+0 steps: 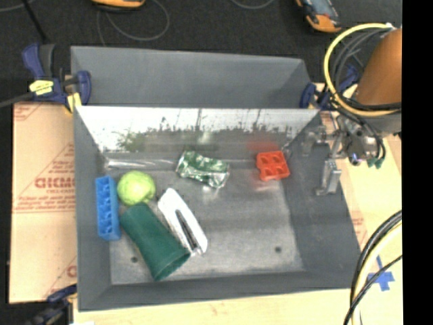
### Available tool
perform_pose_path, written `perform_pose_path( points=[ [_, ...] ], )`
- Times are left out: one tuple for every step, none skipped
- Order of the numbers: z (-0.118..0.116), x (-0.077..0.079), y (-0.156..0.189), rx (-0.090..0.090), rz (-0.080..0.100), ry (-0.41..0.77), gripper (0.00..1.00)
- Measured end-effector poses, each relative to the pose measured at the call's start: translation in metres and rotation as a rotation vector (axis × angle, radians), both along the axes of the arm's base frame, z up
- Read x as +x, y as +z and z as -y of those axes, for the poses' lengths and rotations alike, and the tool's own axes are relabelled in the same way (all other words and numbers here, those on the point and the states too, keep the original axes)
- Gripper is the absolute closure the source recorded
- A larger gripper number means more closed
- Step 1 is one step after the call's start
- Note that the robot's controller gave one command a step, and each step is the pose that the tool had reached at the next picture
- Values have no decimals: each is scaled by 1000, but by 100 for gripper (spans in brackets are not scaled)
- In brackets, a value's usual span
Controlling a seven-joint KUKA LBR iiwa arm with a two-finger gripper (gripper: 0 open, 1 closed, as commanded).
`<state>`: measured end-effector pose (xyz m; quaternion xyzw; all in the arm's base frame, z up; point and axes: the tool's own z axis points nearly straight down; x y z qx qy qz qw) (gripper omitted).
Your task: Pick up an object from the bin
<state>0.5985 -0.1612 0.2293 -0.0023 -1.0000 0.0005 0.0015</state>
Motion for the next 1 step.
perform_pose_path(
  points=[
    [-1, 1, 5, -1, 8, 4, 0]
  ],
)
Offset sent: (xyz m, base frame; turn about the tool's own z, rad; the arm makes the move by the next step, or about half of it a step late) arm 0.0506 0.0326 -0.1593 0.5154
